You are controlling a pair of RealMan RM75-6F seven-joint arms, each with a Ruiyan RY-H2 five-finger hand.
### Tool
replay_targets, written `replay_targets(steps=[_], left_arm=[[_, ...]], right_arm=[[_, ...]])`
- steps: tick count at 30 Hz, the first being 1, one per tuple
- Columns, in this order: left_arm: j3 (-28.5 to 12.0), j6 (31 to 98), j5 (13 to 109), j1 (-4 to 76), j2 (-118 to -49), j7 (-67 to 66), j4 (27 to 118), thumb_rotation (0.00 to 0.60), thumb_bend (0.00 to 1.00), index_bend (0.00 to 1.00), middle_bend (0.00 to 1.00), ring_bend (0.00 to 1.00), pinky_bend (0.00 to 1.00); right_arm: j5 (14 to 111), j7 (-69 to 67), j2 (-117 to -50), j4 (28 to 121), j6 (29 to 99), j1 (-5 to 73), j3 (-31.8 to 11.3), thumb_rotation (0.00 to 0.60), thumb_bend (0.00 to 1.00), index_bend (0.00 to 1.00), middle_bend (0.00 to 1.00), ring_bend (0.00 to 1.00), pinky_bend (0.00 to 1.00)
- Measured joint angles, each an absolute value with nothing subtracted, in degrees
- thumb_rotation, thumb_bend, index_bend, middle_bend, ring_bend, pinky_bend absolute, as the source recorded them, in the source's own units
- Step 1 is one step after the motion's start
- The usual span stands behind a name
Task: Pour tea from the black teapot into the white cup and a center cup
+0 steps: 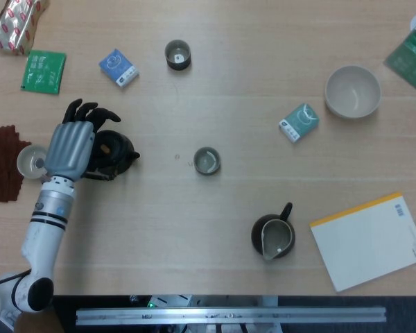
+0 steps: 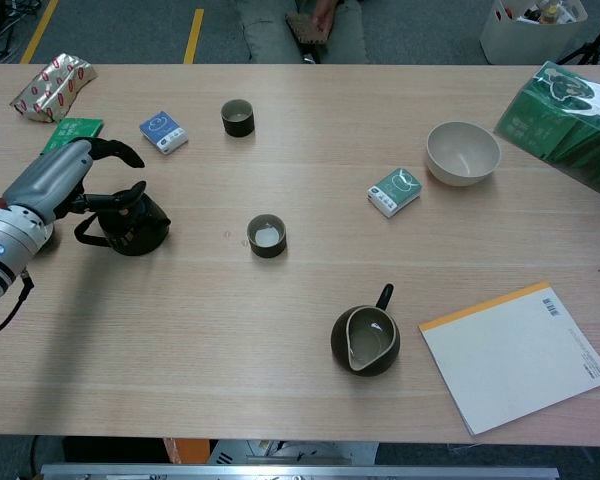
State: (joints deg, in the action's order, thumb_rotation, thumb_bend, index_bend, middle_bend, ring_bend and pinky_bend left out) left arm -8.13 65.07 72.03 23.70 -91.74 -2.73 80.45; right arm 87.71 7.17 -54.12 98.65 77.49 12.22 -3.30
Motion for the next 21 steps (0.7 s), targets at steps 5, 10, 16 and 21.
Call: replay_targets(steps=[5,10,16,21], left_arm=[[-7.83,68.0,74.53,23.09,-89.04,-3.47,83.32,0.514,0.33,0.26,0.24,0.11,0.07],[-7.06,72.9,77.68,21.57,-85.96,-5.72,85.52,0.6,0.33,0.28,0.24,0.11,0.07],[-5.46,78.44,80.76,18.42,-80.32,-8.41,88.7,0.6,0.33,0.29,0.24,0.11,0.07],[-3.63,83.22,83.16,14.95,-76.09,-9.63,91.52,0.6,0.33,0.29,0.24,0.11,0.07]], right_arm=[[87.37,6.59,-54.01,98.3,77.81,11.63,-3.07,0.6,0.09,0.18,0.15,0.02,0.08],[86.28,5.14,-54.05,97.01,78.26,10.55,-2.73,0.6,0.09,0.18,0.15,0.02,0.08],[85.27,3.26,-55.01,93.65,78.88,8.64,-1.7,0.6,0.09,0.18,0.15,0.01,0.08],[85.79,1.5,-56.43,91.05,80.93,6.34,-0.41,0.6,0.09,0.18,0.15,0.01,0.08]])
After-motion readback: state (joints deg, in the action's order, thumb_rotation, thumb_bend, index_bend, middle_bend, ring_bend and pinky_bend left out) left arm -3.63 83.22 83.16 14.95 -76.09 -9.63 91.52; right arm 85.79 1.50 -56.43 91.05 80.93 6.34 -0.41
